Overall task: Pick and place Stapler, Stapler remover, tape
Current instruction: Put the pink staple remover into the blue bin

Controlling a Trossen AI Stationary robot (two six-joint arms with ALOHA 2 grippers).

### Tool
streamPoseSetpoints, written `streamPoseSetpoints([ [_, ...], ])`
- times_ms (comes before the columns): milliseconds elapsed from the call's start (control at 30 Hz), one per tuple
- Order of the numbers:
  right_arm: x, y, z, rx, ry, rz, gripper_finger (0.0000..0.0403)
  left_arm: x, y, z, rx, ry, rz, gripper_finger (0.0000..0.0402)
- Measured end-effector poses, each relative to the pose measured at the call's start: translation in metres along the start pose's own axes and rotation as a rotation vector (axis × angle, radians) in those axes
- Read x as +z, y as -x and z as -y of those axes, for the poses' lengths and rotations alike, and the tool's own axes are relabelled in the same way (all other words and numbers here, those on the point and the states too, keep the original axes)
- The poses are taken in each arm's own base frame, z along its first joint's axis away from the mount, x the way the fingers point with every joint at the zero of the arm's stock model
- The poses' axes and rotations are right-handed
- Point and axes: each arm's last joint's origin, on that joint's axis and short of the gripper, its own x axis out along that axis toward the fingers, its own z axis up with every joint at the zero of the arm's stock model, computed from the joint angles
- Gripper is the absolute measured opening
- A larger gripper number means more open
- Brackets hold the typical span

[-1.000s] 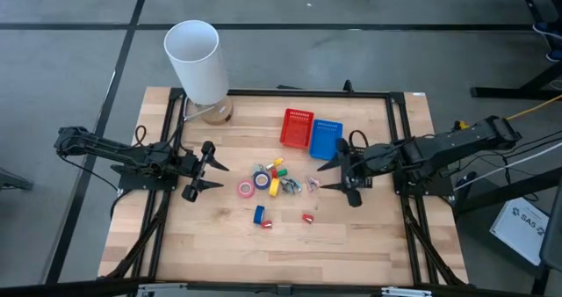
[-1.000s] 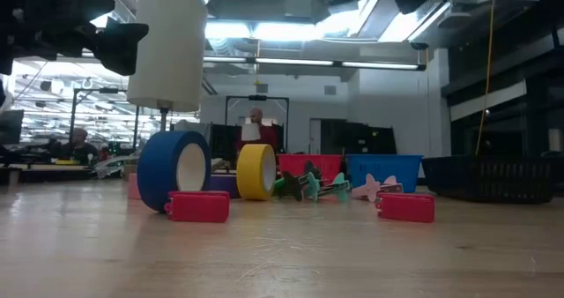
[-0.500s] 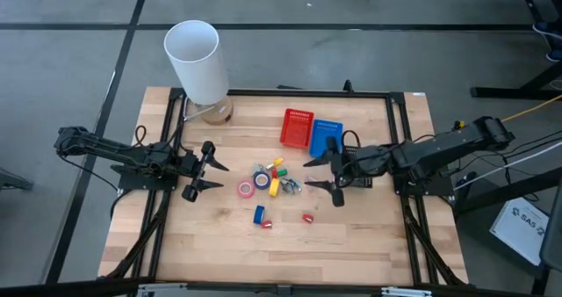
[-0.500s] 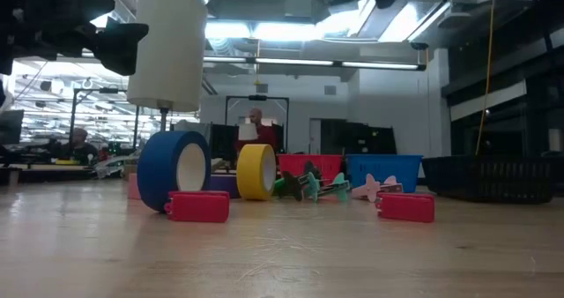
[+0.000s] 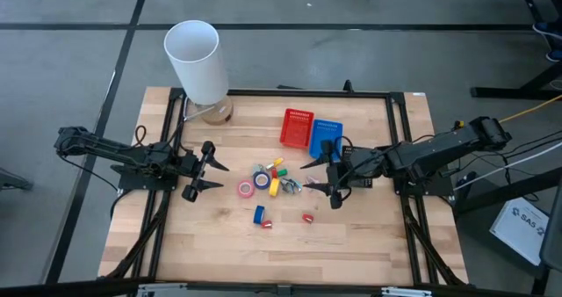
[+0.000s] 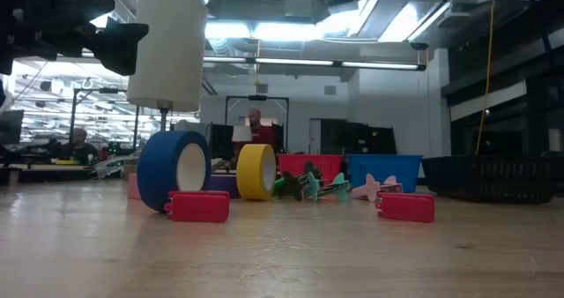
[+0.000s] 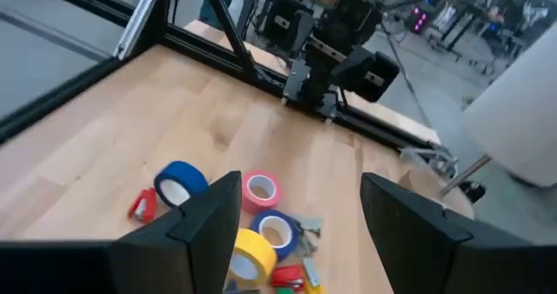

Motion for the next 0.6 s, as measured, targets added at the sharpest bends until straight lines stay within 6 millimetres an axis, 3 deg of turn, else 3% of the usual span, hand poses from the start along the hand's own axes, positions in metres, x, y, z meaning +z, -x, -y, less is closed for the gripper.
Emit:
streamPoseSetpoints([
  [267, -0.0051, -0.0030, 0.0042, -0.192, 0.022, -0.090, 0.0239, 0.0000, 0.0000, 0.0000, 0.000, 0.000, 0.000, 0.0235],
  [600, -0.0050, -0.0027, 0.0054, -0.209, -0.002, -0.088, 0.0239, 0.0000, 0.0000, 0.0000, 0.000, 0.000, 0.000, 0.0235],
])
